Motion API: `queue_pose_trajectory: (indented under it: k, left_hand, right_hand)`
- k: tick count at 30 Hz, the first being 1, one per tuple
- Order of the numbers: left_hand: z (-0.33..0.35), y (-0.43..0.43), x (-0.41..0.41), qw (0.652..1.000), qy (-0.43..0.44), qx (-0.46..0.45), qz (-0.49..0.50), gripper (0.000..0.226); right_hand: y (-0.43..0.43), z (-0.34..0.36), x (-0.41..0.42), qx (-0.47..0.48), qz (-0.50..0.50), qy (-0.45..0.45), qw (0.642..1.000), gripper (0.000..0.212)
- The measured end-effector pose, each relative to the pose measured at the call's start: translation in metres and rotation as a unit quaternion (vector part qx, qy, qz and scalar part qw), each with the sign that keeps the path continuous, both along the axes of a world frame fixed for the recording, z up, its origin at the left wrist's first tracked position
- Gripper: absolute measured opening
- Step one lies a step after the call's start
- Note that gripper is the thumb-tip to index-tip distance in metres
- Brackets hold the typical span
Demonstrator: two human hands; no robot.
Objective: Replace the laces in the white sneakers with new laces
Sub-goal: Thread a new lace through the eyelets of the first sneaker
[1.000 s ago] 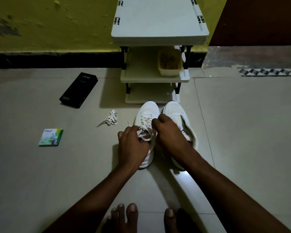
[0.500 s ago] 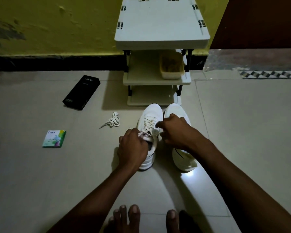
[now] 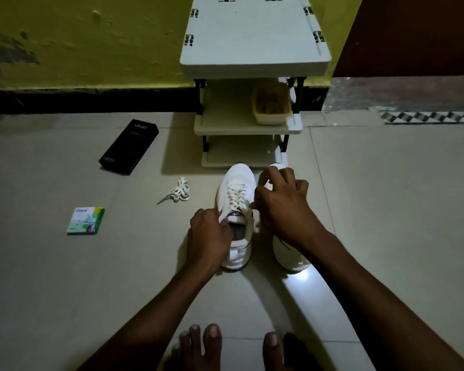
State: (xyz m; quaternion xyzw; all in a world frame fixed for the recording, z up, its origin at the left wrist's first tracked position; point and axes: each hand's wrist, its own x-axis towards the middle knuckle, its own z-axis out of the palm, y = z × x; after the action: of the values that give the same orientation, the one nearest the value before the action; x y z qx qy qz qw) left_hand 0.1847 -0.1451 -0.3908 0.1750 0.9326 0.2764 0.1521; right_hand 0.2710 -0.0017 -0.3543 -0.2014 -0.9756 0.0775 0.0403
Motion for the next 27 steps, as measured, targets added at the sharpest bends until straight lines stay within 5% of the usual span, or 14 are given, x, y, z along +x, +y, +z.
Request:
queue_pose_trajectory:
  k: [5,8,12,15,19,23,27]
  left_hand:
    - [0.017,-0.011,0.005,0.999,0.006,0.034,-0.02,0.019]
    - [0.029,-0.013,-0.003,0.993,-0.074,0.096,0.002,0.011]
    - [0.055,-0.015,-0.019,0.956,-0.147,0.253,0.009,0.01]
    - [0.077,-0.016,-0.026,0.938,-0.153,0.31,-0.038,0.009]
    - [0.082,-0.017,-0.034,0.907,-0.248,0.333,-0.07,0.017]
    - [0.083,-0.014,-0.032,0.868,-0.314,0.382,-0.039,0.019]
    - [0.086,-0.011,-0.034,0.898,-0.219,0.378,-0.053,0.01]
  right_hand:
    - [0.003,0.004,0.003,-0.093,-0.026,0.013,0.995,0.025]
    - [0.005,0.004,0.002,-0.194,-0.046,0.043,0.979,0.024]
    - [0.005,0.011,0.005,-0.457,-0.082,0.191,0.865,0.022]
    - [0.005,0.021,0.008,-0.569,-0.102,0.249,0.777,0.023]
    - [0.004,0.026,0.006,-0.613,-0.119,0.29,0.725,0.025]
    - [0.001,0.03,0.003,-0.569,-0.104,0.33,0.746,0.009]
    - [-0.002,0.037,0.0,-0.531,-0.079,0.376,0.755,0.012]
